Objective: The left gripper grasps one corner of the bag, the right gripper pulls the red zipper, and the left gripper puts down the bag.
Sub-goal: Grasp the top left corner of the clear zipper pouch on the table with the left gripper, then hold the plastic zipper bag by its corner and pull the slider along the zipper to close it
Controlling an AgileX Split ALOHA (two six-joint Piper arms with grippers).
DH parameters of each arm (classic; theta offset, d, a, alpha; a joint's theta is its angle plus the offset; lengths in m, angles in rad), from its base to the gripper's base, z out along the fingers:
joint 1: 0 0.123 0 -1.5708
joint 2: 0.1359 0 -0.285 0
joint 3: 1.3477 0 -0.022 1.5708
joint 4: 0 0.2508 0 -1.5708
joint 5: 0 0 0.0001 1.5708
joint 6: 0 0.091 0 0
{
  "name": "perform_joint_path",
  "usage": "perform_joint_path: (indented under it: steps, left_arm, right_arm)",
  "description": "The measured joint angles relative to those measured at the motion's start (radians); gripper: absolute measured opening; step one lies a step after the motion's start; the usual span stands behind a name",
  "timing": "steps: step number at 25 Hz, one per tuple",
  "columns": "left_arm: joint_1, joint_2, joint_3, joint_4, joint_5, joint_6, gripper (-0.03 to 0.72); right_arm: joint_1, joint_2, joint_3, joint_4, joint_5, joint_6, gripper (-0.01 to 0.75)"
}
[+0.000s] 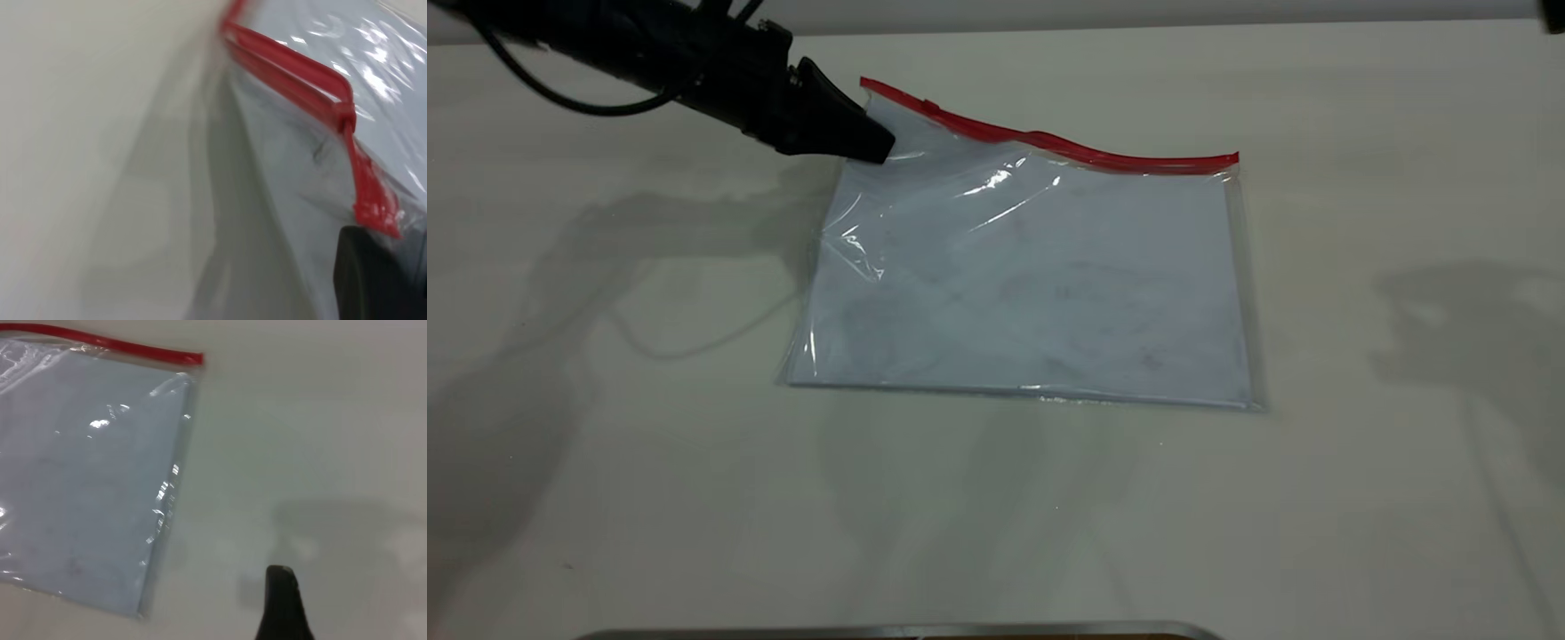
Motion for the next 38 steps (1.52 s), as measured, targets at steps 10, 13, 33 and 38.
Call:
perform_joint_path:
  steps: [10, 13, 33, 38]
  left_arm:
    - [-0.003, 0.000, -0.088, 0.128, 0.075, 0.161, 0.054]
    - [-0.004, 0.000, -0.119, 0.175, 0.084, 0.172, 0.054]
    - [-0.123, 0.000, -0.171, 0.211, 0.078, 0.184, 0.054]
    - [-0.152, 0.000, -0.171, 0.194, 0.078, 0.184, 0.054]
  right_arm:
    - [0.174, 0.318, -0.267, 0.044, 0.029, -0.125, 0.579]
    - [0.213, 0.431, -0.373, 0.045, 0.066, -0.178, 0.579]
    - [0.349, 0.742, -0.733, 0.549, 0.334, -0.890, 0.579]
    - [0.350, 0.742, -0.733, 0.571, 0.336, -0.927, 0.579]
